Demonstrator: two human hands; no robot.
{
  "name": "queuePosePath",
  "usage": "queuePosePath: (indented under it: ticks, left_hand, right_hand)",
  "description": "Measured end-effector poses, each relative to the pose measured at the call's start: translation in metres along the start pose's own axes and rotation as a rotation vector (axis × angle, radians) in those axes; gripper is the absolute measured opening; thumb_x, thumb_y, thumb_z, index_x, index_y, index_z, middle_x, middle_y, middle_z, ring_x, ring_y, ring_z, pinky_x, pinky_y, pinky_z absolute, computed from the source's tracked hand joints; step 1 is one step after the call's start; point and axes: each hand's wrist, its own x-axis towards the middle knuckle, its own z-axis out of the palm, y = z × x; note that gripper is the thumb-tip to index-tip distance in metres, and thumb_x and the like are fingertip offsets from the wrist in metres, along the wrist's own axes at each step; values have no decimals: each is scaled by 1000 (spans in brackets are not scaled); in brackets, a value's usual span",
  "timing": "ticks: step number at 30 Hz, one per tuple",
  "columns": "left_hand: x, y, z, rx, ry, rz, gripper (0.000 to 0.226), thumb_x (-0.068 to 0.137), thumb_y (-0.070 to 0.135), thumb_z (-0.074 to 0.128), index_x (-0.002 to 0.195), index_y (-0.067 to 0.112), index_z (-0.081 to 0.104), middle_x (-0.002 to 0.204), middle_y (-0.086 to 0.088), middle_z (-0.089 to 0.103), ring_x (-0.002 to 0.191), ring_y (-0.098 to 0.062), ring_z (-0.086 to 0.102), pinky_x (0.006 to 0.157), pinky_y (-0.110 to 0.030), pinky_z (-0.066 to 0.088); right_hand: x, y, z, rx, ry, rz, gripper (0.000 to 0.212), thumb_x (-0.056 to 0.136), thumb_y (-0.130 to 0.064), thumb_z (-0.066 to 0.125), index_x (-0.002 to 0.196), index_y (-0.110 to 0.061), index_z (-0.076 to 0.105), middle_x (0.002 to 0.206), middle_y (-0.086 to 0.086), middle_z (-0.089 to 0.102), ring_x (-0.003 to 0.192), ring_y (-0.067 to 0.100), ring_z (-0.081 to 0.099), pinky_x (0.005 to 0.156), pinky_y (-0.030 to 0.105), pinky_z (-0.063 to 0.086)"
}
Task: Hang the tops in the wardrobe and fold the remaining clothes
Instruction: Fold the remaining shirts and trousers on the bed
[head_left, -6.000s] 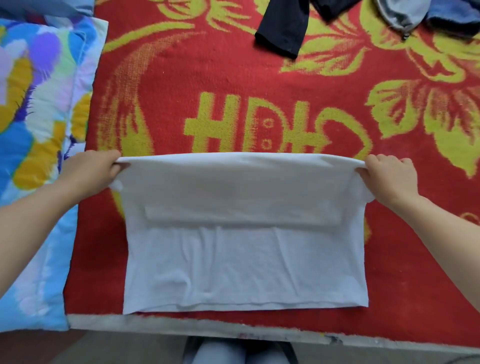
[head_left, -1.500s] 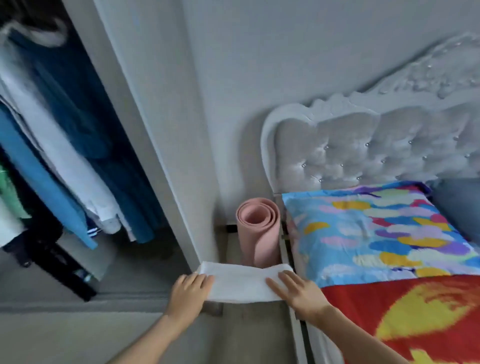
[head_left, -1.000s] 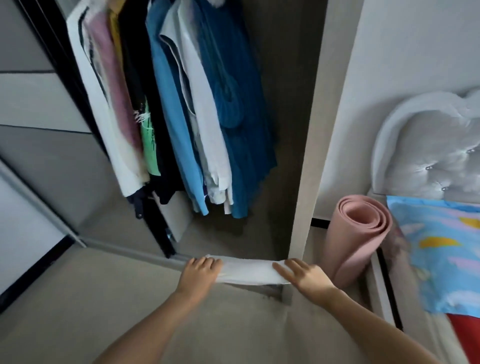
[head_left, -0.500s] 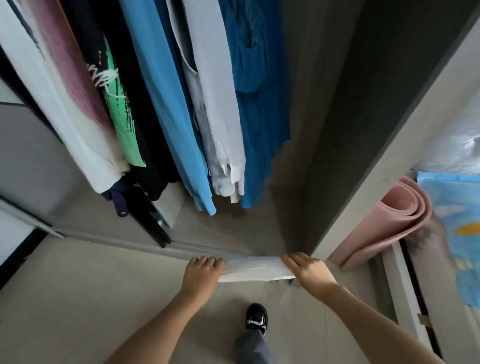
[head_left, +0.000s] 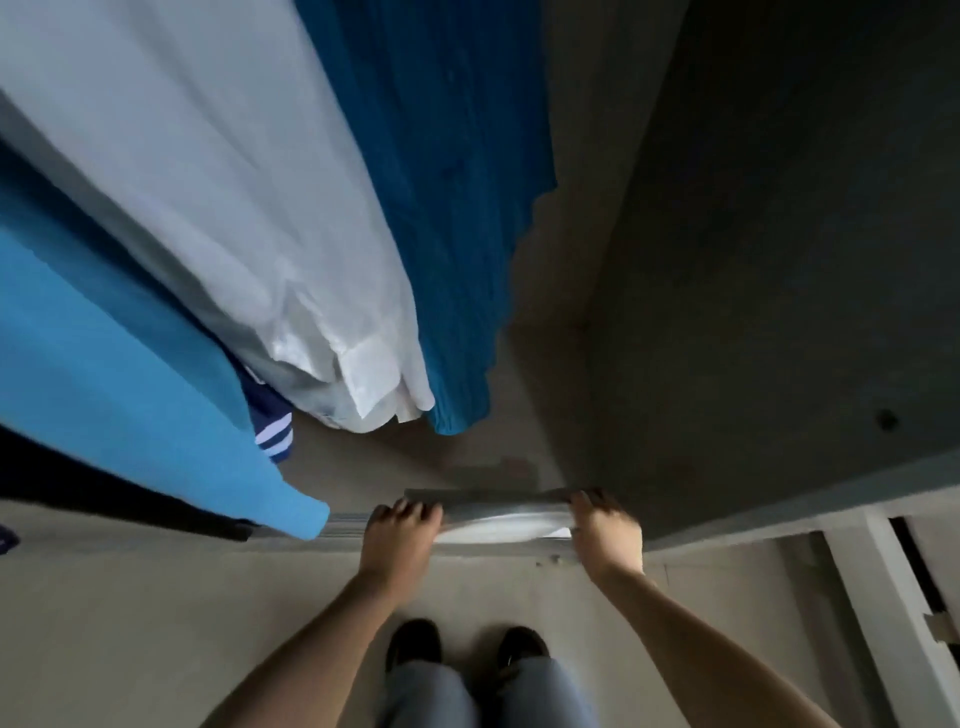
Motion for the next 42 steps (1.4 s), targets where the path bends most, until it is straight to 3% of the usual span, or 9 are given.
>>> queuePosePath:
  ticks: [2,6,9,12,16,19,22,24,42]
  left_hand:
    - [22,-7,43,23,26,58,25,61,14,39,56,15,64,47,-3,56,43,-23,56,44,-24,44]
    - [82,-29,124,80,26,138,13,50,16,60,59,14,69,48,-2,59,42,-21,57,42,-23,45]
    - [130,-41,179,111,-5,170,20,46,12,71,66,14,73,53,-5,64,43,-23,60,38,-25,47]
    - [189,-53,230,148,65,165,28,64,6,65,91,10,73,73,-14,69,59,-28,66,54,-32,55]
    - [277,-61,252,159,436,127,37,61,10,40,80,7,72,63,-13,66,47,-28,61,43,-28,49]
    - [327,-59,270,101,408,15,46,80,10,47,124,7,59,126,-20,58,106,-36,61,81,-43,52]
    - [345,-54,307,-57,-33,-76,79,92,44,52,151,24,3,158,-11,-3,144,-35,8,112,-48,21]
    - [345,-51,328,23,-162,-72,82,92,52,46,149,28,-7,158,-10,-9,144,-35,4,113,-47,18]
    - [256,1,262,-46,-92,-18,50,94,30,43,142,16,39,148,-12,35,130,-32,40,102,-41,33]
  right_hand:
    - [11,4,39,-2,23,88,33,42,-1,56,69,-12,71,60,6,67,52,26,64,38,27,46]
    - [56,25,120,-18,16,157,36,76,-2,56,109,-11,67,107,11,68,104,28,61,84,32,48]
    - [90,42,176,-46,128,85,26,51,-30,63,69,-13,71,64,6,68,64,22,66,55,24,50]
    - [140,61,221,-127,226,97,16,41,-21,54,54,-15,62,51,0,58,47,21,60,41,19,41]
    - [237,92,234,-206,531,92,22,43,-16,56,63,-16,66,59,1,62,58,23,60,60,33,29]
    - [286,118,249,-184,665,132,33,67,-18,46,89,-18,71,90,8,69,87,27,60,71,35,31]
    - [291,131,283,-155,283,258,60,87,-12,44,144,-24,34,149,17,32,134,33,34,100,41,35]
    - [284,134,305,-66,-45,288,76,92,-12,49,150,-31,4,157,14,2,144,33,7,112,45,19]
    - [197,89,235,-36,-198,295,70,93,-26,48,150,-26,8,157,10,2,145,24,4,113,37,15]
